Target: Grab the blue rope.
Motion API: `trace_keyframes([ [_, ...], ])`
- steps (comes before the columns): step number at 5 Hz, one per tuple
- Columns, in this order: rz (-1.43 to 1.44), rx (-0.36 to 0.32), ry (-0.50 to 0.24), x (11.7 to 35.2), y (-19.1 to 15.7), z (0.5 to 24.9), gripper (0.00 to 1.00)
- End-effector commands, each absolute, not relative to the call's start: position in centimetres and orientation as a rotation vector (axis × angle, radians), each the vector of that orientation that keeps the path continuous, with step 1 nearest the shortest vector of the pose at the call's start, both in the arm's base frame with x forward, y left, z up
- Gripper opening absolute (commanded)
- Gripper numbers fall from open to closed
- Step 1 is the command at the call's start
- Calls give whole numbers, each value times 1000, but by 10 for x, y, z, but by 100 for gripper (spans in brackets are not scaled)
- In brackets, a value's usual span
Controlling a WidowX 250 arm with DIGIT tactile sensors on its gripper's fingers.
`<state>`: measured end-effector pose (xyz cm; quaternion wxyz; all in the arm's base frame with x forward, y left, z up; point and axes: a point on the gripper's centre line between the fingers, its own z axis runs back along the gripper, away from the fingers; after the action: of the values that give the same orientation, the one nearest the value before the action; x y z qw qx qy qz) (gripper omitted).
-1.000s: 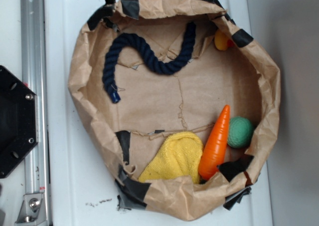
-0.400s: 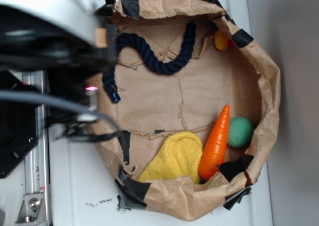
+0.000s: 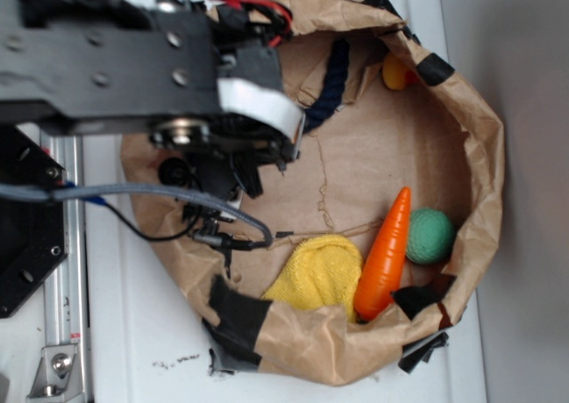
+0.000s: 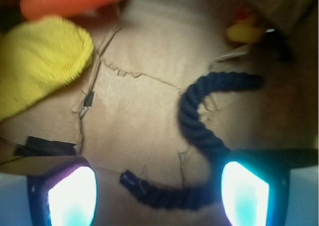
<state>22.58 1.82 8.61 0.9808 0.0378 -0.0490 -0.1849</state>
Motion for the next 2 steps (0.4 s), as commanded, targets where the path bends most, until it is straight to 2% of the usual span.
trace_keyframes([
  [1,-408,72,-74,233,50,48,100],
  [2,-373,72,-96,239,74,52,100],
])
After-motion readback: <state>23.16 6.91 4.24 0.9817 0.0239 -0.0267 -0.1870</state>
